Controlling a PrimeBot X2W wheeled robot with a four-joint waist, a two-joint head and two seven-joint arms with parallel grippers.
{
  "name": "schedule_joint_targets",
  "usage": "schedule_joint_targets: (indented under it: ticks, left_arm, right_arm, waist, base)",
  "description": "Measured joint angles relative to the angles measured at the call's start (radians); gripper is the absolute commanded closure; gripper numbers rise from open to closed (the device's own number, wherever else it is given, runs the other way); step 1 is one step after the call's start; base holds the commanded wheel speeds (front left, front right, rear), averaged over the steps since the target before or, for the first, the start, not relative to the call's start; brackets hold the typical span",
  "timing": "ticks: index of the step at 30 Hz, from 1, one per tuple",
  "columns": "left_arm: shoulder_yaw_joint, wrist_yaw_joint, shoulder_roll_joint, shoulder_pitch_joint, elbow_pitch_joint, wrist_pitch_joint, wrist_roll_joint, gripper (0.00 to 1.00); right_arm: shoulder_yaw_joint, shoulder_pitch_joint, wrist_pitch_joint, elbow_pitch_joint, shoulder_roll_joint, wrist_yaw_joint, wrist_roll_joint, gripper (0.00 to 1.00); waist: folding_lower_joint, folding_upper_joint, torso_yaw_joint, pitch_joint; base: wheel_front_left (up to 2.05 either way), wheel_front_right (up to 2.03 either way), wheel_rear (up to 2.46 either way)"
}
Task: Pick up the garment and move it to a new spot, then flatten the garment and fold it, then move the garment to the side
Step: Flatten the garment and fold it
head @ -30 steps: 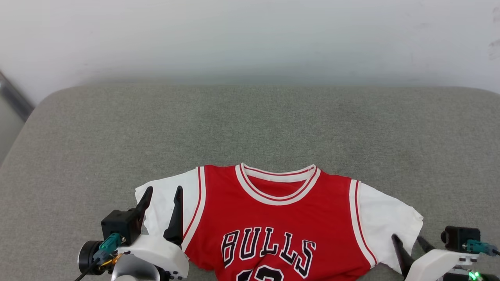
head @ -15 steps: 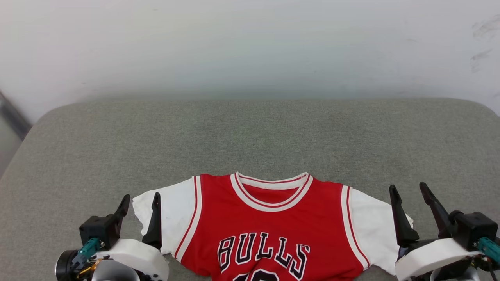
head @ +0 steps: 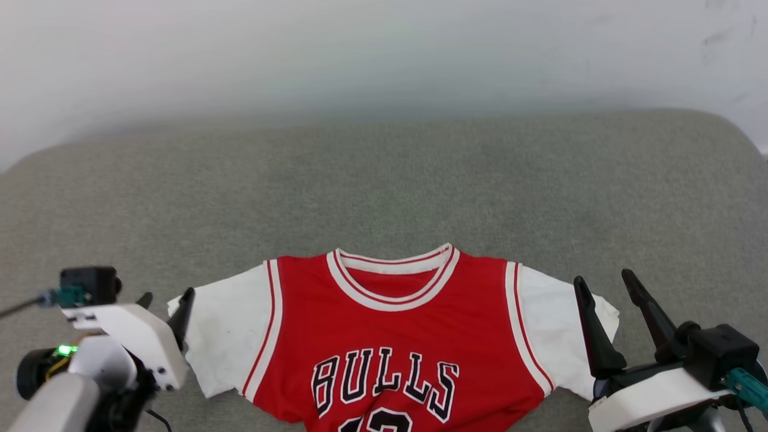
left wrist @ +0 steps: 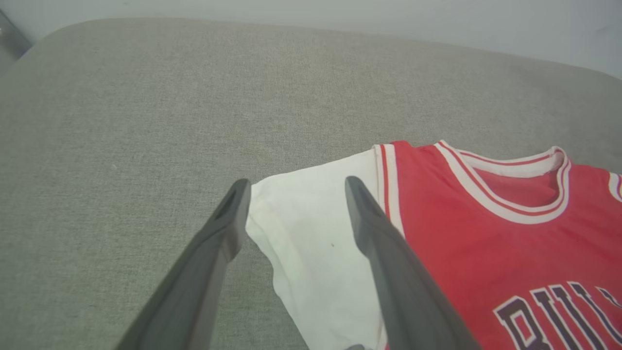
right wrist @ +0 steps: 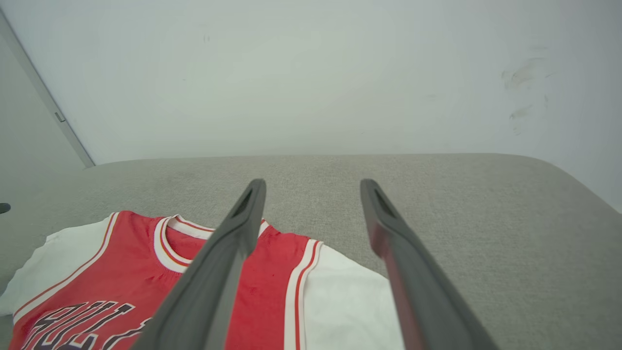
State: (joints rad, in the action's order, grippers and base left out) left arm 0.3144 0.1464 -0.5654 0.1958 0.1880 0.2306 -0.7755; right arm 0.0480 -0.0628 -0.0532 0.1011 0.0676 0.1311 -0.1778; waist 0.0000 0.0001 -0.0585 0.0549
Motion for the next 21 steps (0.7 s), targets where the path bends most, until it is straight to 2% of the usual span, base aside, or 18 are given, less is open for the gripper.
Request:
schedule_joint_targets:
  ticks: [3, 7, 11, 16, 17, 18, 19, 20, 21]
  left_arm:
    - [-0.003, -0.026, -0.043, 0.046, 0.042, 0.123, -0.052, 0.00]
    - [-0.002, -0.050, -0.071, 0.095, 0.105, 0.259, -0.112, 0.00]
    - [0.004, -0.075, -0.084, 0.141, 0.149, 0.347, -0.151, 0.00]
    - [0.011, -0.084, -0.088, 0.199, 0.197, 0.443, -0.188, 0.00]
    - [0.011, -0.084, -0.089, 0.205, 0.206, 0.458, -0.196, 0.26]
    - [0.010, -0.084, -0.086, 0.209, 0.212, 0.463, -0.205, 0.63]
    - [0.010, -0.084, -0.084, 0.211, 0.218, 0.463, -0.207, 0.84]
    - [0.007, -0.084, -0.080, 0.211, 0.223, 0.462, -0.211, 1.00]
    - [0.004, -0.085, -0.072, 0.212, 0.229, 0.454, -0.217, 1.00]
  right_arm:
    - [0.006, 0.019, -0.004, 0.005, -0.003, 0.000, 0.001, 0.00]
    - [0.014, 0.047, -0.019, -0.003, -0.006, 0.000, 0.000, 0.00]
    - [0.020, 0.071, -0.035, -0.023, -0.008, 0.000, -0.006, 0.00]
    - [0.026, 0.099, -0.048, -0.048, -0.010, 0.000, -0.008, 0.00]
    - [0.027, 0.104, -0.050, -0.051, -0.010, 0.000, -0.008, 0.00]
    - [0.027, 0.107, -0.052, -0.055, -0.010, 0.000, -0.009, 0.00]
    - [0.028, 0.109, -0.052, -0.060, -0.010, 0.000, -0.016, 0.00]
    - [0.028, 0.111, -0.052, -0.065, -0.010, 0.000, -0.017, 0.00]
    - [0.027, 0.112, -0.052, -0.068, -0.010, 0.000, -0.017, 0.00]
  waist:
    - [0.0000, 0.0000, -0.015, 0.043]
    - [0.0000, 0.0000, -0.036, 0.104]
    - [0.0001, 0.0000, -0.057, 0.159]
    - [0.0000, 0.0000, -0.076, 0.210]
    - [0.0000, 0.0000, -0.079, 0.217]
    - [0.0000, 0.0000, -0.082, 0.222]
    - [0.0000, 0.0000, -0.085, 0.225]
    - [-0.0001, 0.0000, -0.087, 0.227]
    - [0.0000, 0.0000, -0.088, 0.227]
  base:
    - [0.00, 0.00, 0.00]
    - [0.00, 0.00, 0.00]
    - [0.00, 0.00, 0.00]
    - [0.00, 0.00, 0.00]
    - [0.00, 0.00, 0.00]
    - [0.00, 0.00, 0.00]
    - [0.00, 0.00, 0.00]
    - [0.00, 0.00, 0.00]
    - [0.00, 0.00, 0.00]
